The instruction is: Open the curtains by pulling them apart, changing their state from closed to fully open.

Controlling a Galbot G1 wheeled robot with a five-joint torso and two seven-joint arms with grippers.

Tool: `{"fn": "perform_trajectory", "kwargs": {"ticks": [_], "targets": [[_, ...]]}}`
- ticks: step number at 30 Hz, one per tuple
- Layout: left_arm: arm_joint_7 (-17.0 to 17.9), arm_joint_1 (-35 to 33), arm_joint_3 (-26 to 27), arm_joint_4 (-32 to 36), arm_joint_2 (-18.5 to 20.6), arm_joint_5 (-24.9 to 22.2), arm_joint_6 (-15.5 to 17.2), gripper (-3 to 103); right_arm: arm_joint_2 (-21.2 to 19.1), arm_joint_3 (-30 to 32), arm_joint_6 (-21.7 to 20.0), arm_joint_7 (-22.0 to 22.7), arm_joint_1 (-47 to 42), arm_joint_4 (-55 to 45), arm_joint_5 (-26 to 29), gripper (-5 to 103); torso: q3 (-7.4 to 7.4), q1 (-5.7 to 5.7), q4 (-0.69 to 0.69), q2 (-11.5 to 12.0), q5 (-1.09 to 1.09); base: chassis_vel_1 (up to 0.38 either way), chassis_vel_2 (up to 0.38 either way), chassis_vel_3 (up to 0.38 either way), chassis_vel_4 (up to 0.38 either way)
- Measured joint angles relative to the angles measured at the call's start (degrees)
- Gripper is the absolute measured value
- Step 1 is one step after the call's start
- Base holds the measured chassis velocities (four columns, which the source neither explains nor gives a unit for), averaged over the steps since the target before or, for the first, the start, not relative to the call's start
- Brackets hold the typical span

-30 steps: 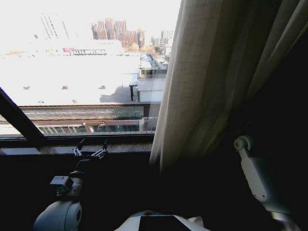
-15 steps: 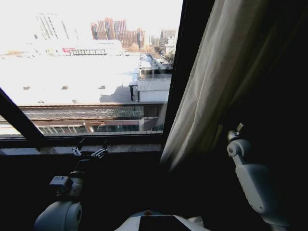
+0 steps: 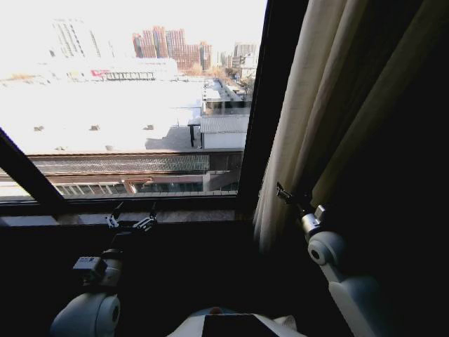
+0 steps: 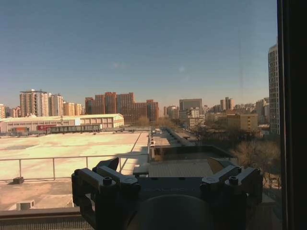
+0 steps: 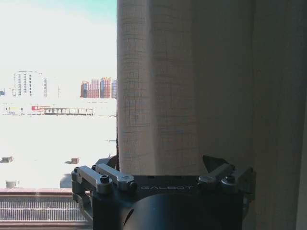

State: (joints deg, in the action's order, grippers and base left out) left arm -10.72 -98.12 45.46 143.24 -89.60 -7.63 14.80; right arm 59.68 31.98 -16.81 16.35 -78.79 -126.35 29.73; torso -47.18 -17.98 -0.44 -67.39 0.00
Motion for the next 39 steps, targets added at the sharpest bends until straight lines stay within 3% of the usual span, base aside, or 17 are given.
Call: {"fn": "perform_trajectory", "kwargs": {"ticks": [17, 30, 39], "targets": [[-0.12, -1.16, 0.36, 0.0, -0.27, 0.01, -0.63, 100, 2.01, -1.91, 0.18, -0.05, 0.11, -0.44, -6.32, 100, 0.0, -0.01, 0.0, 0.0, -0.01, 0.008, 0.005, -0.008, -0.012], [-0.3, -1.67, 0.47, 0.0, -0.39, 0.01, -1.51, 100, 1.31, -2.4, 0.63, -0.04, 1.76, 0.55, -6.5, 100, 0.0, -0.01, 0.02, 0.0, 0.05, 0.113, 0.116, -0.105, -0.105], [-0.37, -2.47, 0.73, 0.0, -0.43, -0.11, -2.08, 100, -0.23, -1.84, 0.45, 0.96, 6.8, 7.24, -5.35, 100, -0.02, 0.0, 0.0, 0.01, -0.06, 0.009, 0.005, -0.012, -0.015]]}}
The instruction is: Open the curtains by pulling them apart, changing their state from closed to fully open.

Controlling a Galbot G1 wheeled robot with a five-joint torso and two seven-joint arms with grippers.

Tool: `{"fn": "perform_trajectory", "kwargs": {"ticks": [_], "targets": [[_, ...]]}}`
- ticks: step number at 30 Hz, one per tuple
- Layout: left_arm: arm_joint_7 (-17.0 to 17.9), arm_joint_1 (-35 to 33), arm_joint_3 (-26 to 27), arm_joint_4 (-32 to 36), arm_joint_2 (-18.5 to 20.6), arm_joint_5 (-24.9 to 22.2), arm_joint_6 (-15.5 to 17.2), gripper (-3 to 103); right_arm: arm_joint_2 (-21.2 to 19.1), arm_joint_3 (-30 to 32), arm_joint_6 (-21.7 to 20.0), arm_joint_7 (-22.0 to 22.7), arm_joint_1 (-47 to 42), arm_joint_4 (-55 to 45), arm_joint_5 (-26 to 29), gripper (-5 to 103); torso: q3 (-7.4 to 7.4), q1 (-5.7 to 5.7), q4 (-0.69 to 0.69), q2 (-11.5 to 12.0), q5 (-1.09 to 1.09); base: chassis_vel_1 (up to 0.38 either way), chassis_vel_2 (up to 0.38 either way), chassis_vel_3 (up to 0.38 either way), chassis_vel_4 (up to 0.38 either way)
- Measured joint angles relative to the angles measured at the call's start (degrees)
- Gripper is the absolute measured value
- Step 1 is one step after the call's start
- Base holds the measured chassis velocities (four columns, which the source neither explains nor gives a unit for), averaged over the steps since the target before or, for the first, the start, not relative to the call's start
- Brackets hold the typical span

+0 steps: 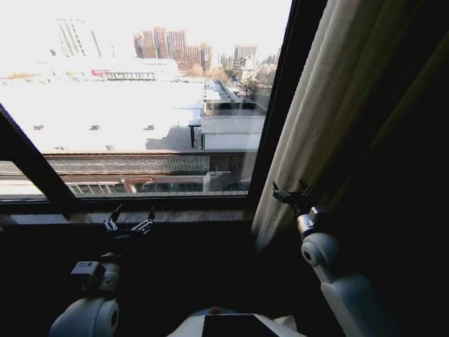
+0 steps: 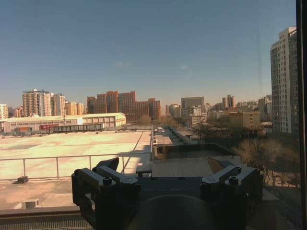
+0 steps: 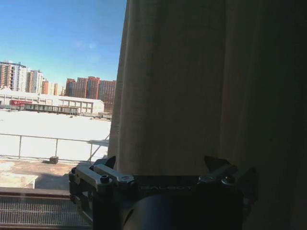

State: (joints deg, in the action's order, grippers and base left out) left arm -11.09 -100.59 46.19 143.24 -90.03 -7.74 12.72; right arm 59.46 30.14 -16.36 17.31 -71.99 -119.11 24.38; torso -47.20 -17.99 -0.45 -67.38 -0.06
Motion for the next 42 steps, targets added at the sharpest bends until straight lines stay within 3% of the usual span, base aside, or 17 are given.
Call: {"fn": "perform_trajectory", "kwargs": {"ticks": [10, 19, 21, 26, 29, 32, 38, 40, 41, 42], "targets": [[-0.11, -0.69, -0.11, 0.0, -0.24, 0.0, -0.56, 100, -1.89, -0.33, 0.25, -0.1, 7.17, 8.66, 2.72, 100, 0.0, 0.0, 0.0, 0.0, 0.06, -0.005, -0.003, 0.002, -0.001], [-0.36, -0.69, -0.62, 0.0, -0.27, 0.54, -0.71, 100, -1.18, -2.02, 0.34, -0.54, 12.77, 12.75, 2.89, 103, 0.0, 0.0, 0.01, 0.0, 0.05, 0.0, 0.0, 0.0, 0.0], [-0.39, -0.71, -0.62, 0.0, -0.29, 0.66, -0.75, 100, -0.79, -2.48, 0.35, -0.74, 13.8, 13.36, 2.88, 93, 0.01, 0.0, 0.02, 0.0, 0.06, 0.0, 0.0, 0.0, 0.0], [-0.4, -0.74, -0.43, 0.0, -0.33, 0.68, -0.8, 100, -0.44, -3.13, 0.39, -0.94, 14.49, 13.66, 2.85, 83, 0.01, 0.0, 0.01, 0.0, 0.05, 0.0, 0.0, 0.0, 0.0], [-0.42, -0.94, -0.51, 0.0, -0.51, 0.76, -1.09, 100, -0.4, -3.39, 0.43, -1.06, 14.68, 13.67, 2.84, 66, 0.01, 0.0, 0.01, 0.0, 0.05, 0.0, 0.0, 0.0, 0.0], [-0.45, -0.97, -0.63, 0.0, -0.65, 0.89, -1.37, 100, -0.56, -3.4, 0.45, -1.13, 14.74, 13.66, 2.84, 61, 0.01, 0.0, 0.01, 0.0, 0.06, 0.0, 0.0, 0.0, 0.0], [-0.5, -0.98, -0.81, 0.0, -0.78, 1.12, -1.5, 100, -1.49, -3.2, 0.52, -1.41, 14.96, 13.46, 2.93, 34, 0.01, 0.0, 0.01, 0.0, 0.05, 0.0, 0.0, 0.0, 0.0], [-0.5, -0.98, -0.81, 0.0, -0.79, 1.12, -1.5, 100, -1.54, -3.18, 0.52, -1.49, 14.97, 13.41, 2.95, 34, 0.01, 0.0, 0.01, 0.0, 0.05, 0.0, 0.0, 0.0, 0.0], [-0.51, -0.98, -0.86, 0.0, -0.85, 1.14, -1.51, 100, -1.58, -3.12, 0.55, -1.92, 15.03, 13.32, 3.02, 23, 0.01, 0.0, 0.01, 0.0, 0.05, 0.0, 0.0, 0.0, 0.0], [-0.51, -0.98, -0.91, 0.0, -0.89, 1.16, -1.53, 100, -1.58, -3.12, 0.56, -2.06, 15.08, 13.25, 3.08, 23, 0.01, 0.0, 0.01, 0.0, 0.05, 0.0, 0.0, 0.0, 0.0]]}}
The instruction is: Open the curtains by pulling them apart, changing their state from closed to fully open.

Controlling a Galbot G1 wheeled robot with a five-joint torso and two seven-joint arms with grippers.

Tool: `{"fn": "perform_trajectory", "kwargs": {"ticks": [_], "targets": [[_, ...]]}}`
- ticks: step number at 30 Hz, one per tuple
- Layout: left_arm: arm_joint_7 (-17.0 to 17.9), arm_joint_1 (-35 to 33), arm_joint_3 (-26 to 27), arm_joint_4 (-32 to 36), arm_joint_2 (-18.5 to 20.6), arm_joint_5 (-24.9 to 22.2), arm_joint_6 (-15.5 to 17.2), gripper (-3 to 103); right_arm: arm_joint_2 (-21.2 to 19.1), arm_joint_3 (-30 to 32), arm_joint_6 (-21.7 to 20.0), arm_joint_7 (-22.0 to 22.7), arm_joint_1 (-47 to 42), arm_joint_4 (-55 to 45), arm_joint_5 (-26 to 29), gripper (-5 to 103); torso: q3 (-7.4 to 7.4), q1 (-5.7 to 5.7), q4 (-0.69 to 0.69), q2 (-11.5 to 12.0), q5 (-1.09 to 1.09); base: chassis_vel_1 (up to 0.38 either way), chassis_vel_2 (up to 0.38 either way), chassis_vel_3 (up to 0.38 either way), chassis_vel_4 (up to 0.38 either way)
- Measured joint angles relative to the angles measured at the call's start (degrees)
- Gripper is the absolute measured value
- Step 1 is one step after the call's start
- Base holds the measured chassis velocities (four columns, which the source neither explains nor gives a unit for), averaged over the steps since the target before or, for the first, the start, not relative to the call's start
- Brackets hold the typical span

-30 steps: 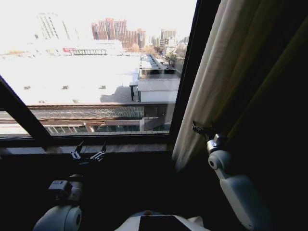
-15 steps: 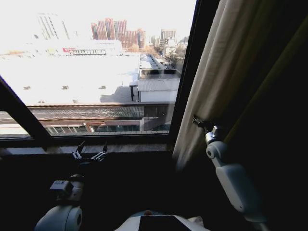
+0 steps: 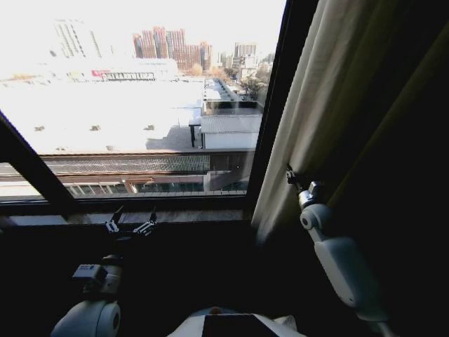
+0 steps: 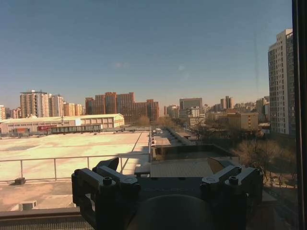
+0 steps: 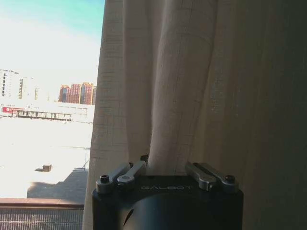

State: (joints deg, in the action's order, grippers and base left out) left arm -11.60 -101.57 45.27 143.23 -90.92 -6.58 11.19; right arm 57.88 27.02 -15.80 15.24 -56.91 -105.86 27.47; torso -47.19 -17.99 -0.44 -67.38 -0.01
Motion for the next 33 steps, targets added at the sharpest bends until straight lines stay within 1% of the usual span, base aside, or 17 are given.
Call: {"fn": "perform_trajectory", "kwargs": {"ticks": [2, 3, 5, 7, 14, 17, 24, 29, 33], "targets": [[0.0, -0.01, -0.16, 0.0, -0.07, 0.05, -0.03, 100, 0.01, 0.0, 0.02, -0.19, 0.07, -0.25, 0.27, 12, 0.0, 0.0, 0.0, 0.0, 0.0, 0.0, 0.0, 0.0, 0.0], [0.0, -0.01, -0.16, 0.0, -0.07, 0.05, -0.03, 100, 0.01, 0.0, 0.02, -0.19, 0.07, -0.25, 0.27, 12, 0.0, 0.0, 0.0, 0.0, 0.0, 0.0, 0.0, 0.0, 0.0], [0.0, -0.01, -0.3, 0.0, -0.1, 0.09, -0.04, 100, 0.0, -0.02, 0.03, -0.35, 0.1, -0.62, 0.67, 3, 0.0, 0.0, 0.0, 0.0, 0.0, 0.0, 0.0, 0.0, 0.0], [0.0, 0.03, -0.31, 0.0, -0.11, 0.1, -0.05, 100, -0.13, -0.03, 0.03, -0.42, 0.12, -0.83, 0.97, 1, 0.0, 0.0, 0.0, 0.0, 0.0, 0.0, 0.0, 0.0, 0.0], [0.0, 0.17, -0.26, 0.0, -0.12, 0.11, -0.04, 100, -0.49, -0.04, 0.03, -0.6, 0.46, -1.2, 1.7, 0, 0.0, 0.0, 0.0, 0.0, 0.0, 0.0, 0.0, 0.0, 0.0], [0.0, -0.01, -0.26, 0.0, -0.2, 0.11, -0.06, 100, -0.93, 0.06, 0.79, -0.43, 1.4, -2.31, 3.5, 0, 0.0, 0.0, 0.01, 0.0, 0.0, 0.0, 0.0, 0.0, 0.0], [0.0, 0.08, -0.28, 0.0, -0.22, 0.11, -0.13, 100, -2.22, 1.12, 1.04, -0.28, 2.3, -3.25, 4.9, 0, 0.0, 0.0, 0.01, 0.0, 0.0, 0.0, 0.0, 0.0, 0.0], [0.01, 0.18, -0.3, 0.0, -0.16, 0.11, -0.13, 100, -3.24, 3.49, 1.03, -0.18, 3.41, -0.41, 4.93, 0, 0.0, 0.0, 0.0, 0.0, -0.01, 0.0, 0.0, 0.0, 0.0], [-0.06, 0.06, -0.12, 0.0, -0.15, 0.01, -0.13, 100, -4.95, 6.1, 1.02, 0.55, 6.21, 4.89, 4.77, 0, 0.0, 0.0, 0.0, 0.0, -0.02, 0.0, 0.0, 0.0, 0.0]]}}
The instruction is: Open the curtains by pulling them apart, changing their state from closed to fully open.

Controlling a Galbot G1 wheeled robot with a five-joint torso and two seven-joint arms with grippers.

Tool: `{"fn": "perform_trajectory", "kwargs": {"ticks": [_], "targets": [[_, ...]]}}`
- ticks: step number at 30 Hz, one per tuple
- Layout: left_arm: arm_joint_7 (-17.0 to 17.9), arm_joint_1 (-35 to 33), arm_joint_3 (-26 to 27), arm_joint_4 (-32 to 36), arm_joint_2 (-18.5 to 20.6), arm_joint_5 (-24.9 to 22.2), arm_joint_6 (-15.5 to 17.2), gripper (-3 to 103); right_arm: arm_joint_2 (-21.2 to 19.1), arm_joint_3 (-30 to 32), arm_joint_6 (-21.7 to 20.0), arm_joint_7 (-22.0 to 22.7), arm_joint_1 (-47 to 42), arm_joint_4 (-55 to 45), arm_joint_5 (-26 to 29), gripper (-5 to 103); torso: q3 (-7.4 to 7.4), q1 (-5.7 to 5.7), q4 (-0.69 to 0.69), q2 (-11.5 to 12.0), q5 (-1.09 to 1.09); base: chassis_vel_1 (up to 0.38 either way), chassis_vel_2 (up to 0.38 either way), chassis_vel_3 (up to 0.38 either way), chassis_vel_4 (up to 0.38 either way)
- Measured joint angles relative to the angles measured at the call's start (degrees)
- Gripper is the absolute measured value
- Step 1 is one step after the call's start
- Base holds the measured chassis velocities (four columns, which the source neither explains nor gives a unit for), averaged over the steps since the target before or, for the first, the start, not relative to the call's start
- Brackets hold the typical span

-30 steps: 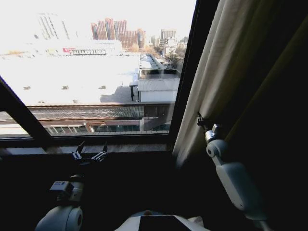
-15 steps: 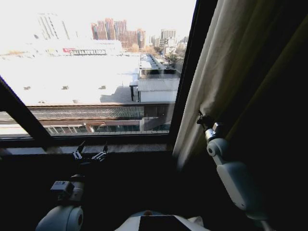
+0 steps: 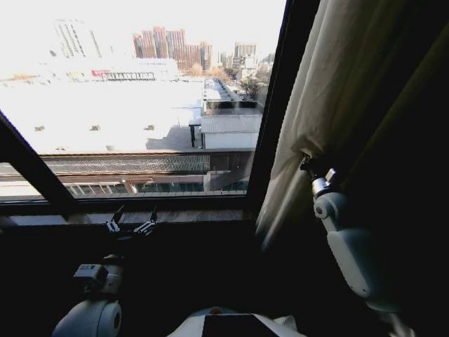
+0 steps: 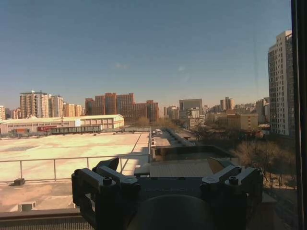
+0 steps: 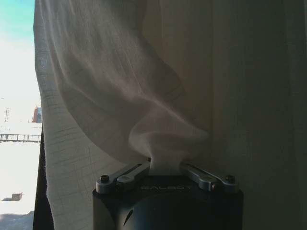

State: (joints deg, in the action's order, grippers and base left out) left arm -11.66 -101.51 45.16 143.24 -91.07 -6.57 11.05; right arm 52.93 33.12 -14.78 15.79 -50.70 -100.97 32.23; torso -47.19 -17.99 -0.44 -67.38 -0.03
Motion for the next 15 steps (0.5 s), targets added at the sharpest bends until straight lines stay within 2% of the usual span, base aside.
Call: {"fn": "perform_trajectory", "kwargs": {"ticks": [15], "targets": [[-0.11, -0.49, 0.75, 0.0, 0.08, -1.63, -1.12, 100, -5.38, 6.96, -1.76, 3.09, 5.76, 15.02, -4.49, 0, 0.0, 0.0, 0.0, 0.0, 0.01, 0.0, 0.0, 0.0, 0.0]]}}
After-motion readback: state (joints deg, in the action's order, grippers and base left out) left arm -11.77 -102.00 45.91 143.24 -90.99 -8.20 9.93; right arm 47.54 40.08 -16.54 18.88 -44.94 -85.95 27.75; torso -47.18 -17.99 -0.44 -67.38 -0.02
